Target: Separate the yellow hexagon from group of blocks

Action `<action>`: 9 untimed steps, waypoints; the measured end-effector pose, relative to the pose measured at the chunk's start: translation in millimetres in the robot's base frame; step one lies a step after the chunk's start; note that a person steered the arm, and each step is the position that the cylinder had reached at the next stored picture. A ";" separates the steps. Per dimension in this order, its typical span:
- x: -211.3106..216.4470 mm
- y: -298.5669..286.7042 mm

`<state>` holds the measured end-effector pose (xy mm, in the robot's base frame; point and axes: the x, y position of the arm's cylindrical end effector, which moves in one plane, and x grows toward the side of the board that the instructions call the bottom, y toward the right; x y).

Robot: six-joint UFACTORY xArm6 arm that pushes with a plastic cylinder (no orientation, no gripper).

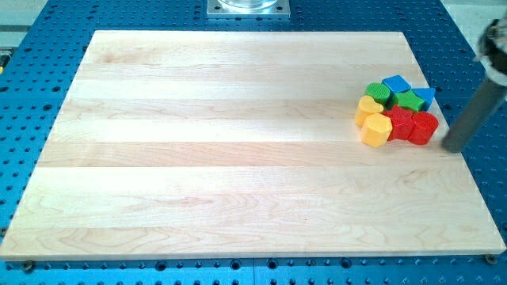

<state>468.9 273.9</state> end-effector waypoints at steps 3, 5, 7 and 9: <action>-0.4 -56.0; -57.1 -105.3; -68.2 -144.8; 8.9 -152.2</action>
<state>477.8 121.7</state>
